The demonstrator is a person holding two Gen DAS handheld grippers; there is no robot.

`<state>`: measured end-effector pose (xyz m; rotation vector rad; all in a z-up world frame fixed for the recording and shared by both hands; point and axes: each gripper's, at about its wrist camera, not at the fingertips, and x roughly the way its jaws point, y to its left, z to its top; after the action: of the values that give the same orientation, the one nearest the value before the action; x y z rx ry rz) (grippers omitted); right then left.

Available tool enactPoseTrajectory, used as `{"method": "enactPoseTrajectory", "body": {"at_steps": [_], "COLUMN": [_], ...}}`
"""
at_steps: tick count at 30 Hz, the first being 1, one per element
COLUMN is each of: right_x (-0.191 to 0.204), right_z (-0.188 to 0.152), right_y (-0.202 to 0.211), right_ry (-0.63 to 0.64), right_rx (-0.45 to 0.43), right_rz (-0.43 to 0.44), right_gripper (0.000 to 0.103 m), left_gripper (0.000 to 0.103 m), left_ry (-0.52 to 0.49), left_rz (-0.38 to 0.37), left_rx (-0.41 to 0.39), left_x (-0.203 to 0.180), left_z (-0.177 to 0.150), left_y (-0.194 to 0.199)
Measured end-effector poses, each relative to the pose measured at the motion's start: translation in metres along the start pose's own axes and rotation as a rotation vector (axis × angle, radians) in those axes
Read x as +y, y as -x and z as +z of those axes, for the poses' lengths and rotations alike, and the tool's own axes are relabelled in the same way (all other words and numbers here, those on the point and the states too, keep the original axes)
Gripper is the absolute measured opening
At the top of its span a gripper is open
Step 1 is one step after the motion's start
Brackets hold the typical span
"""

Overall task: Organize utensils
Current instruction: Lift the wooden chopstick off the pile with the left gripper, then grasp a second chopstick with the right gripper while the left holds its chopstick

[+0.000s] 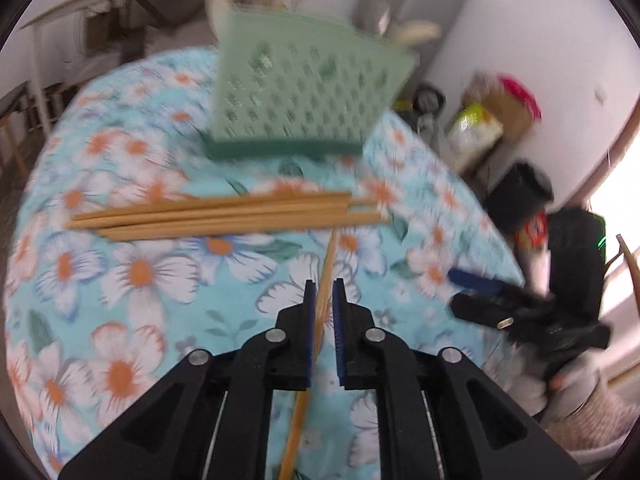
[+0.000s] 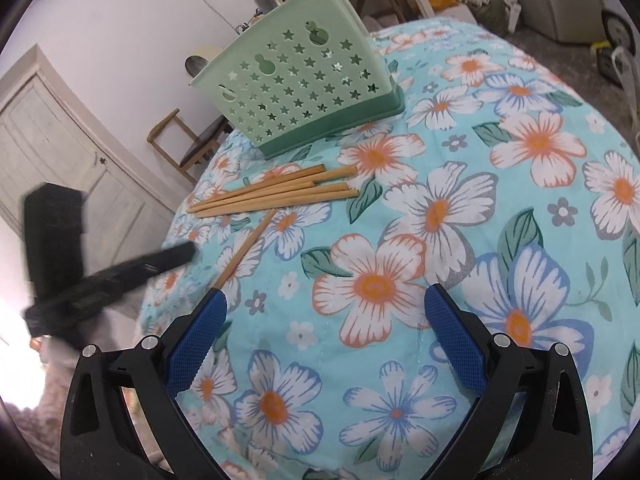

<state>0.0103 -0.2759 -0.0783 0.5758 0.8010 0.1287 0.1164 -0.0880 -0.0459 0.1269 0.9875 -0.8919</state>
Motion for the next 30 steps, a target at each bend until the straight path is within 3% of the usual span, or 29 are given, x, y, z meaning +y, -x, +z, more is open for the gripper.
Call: {"method": "enactPoseTrajectory", "body": {"at_steps": [4, 7, 13, 19, 21, 25, 30], "right_x": [-0.009, -0.011, -0.011, -0.006, 0.003, 0.031, 0.072], "right_z": [0.003, 0.004, 0.005, 0.014, 0.019, 0.028, 0.041], "right_y": [0.003, 0.004, 0.004, 0.001, 0.000, 0.002, -0.020], "right_ry": [-0.044, -0.063, -0.082, -0.094, -0.046, 0.152, 0.438], "right_rx": [0.016, 0.019, 0.023, 0.070, 0.076, 0.045, 0.044], "right_rz": [0.043, 0.053, 0.046, 0.017, -0.027, -0.145, -0.197], "right_gripper": [0.095, 0.095, 0.095, 0.095, 0.092, 0.072, 0.054], "left_gripper": [0.008, 0.009, 0.009, 0.006, 0.006, 0.006, 0.006], "left_ry": [-0.046, -0.087, -0.074, -0.103, -0.081, -0.004, 0.162], "left_rz": [-0.003, 0.006, 0.001, 0.061, 0.063, 0.055, 0.048], "left_rx": [0.100, 0.133, 0.118, 0.071, 0.059, 0.016, -0.076], "left_x": [-0.003, -0.008, -0.005, -0.013, -0.011, 0.007, 0.046], "left_z": [0.007, 0.008, 0.010, 0.006, 0.007, 0.006, 0.002], "left_y": [-0.029, -0.042, -0.048, -0.044, -0.040, -0.022, 0.018]}}
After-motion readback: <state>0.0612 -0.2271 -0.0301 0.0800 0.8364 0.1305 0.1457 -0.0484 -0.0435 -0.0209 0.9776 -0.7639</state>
